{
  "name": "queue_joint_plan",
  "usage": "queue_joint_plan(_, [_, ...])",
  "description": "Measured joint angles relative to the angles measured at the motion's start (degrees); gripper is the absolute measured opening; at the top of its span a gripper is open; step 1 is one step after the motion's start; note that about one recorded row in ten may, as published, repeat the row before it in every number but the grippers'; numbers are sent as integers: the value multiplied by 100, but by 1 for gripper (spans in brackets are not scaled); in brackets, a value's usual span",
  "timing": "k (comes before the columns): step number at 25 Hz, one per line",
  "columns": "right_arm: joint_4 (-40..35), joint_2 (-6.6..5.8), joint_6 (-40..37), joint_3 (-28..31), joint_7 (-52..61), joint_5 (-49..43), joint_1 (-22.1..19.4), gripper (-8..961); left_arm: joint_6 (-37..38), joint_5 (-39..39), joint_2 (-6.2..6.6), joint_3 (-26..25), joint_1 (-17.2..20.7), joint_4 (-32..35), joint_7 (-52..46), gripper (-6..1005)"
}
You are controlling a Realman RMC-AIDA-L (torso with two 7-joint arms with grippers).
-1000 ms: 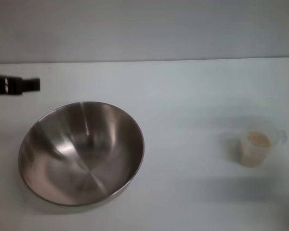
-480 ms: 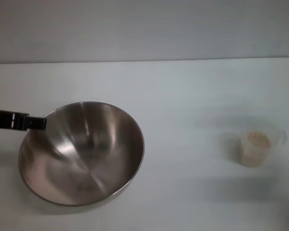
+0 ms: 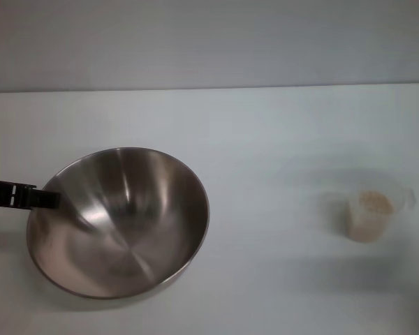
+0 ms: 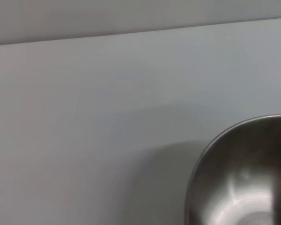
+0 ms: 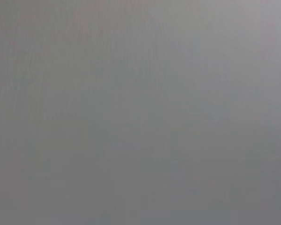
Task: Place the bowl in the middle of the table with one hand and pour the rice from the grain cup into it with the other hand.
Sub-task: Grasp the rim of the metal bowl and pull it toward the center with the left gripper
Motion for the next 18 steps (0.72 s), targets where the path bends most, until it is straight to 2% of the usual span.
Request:
queue_joint_plan(13, [18,0,-10,2,3,0,5,634,-137,1,10,-43,-136,224,126,861])
queue_joint_plan(18, [26,0,-13,2,3,0,-3,634,-118,15,6,-44,-216,525,173,862])
